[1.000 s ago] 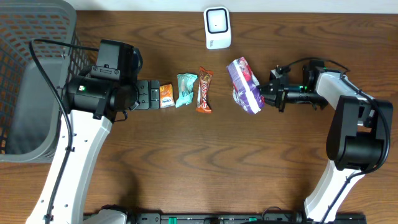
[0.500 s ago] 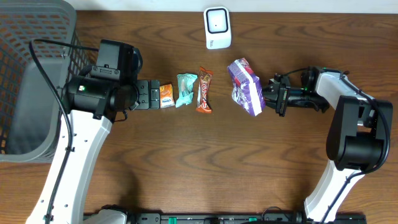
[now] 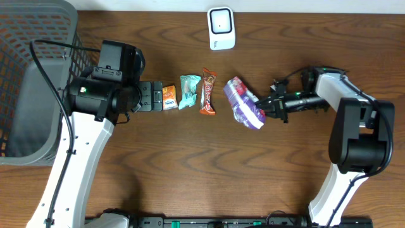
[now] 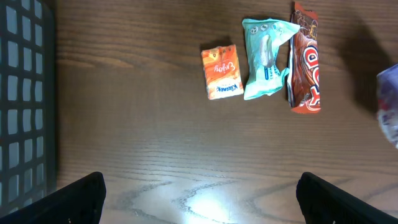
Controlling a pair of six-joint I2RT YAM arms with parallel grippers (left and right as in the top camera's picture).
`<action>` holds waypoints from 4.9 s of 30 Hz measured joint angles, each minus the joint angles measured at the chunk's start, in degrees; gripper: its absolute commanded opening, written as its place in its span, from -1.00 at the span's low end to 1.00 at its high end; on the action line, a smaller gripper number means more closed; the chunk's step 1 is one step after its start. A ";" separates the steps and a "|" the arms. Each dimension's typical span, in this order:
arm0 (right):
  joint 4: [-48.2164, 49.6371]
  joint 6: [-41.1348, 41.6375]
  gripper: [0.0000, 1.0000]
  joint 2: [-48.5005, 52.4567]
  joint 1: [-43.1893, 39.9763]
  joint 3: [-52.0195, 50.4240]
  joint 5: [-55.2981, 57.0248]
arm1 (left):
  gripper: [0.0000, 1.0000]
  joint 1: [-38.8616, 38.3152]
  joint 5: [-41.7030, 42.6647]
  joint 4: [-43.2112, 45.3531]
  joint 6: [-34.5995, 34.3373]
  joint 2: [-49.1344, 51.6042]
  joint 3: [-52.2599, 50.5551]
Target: Scan the item barcode
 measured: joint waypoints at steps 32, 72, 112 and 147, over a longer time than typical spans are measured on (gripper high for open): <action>20.22 2.34 -0.98 -9.11 9.92 12.09 40.63 | 0.96 0.00 0.00 0.00 0.00 0.00 0.00; 78.64 8.66 -0.98 5.40 19.98 12.39 67.65 | 0.96 0.00 0.00 0.00 0.00 0.00 0.00; 36.28 -24.52 0.99 -1.66 -22.03 13.07 63.04 | 0.96 0.00 0.00 0.00 0.00 0.00 0.00; 11.02 -12.44 0.14 -25.73 6.75 13.51 35.23 | 0.96 0.00 -0.02 0.00 0.00 0.00 0.00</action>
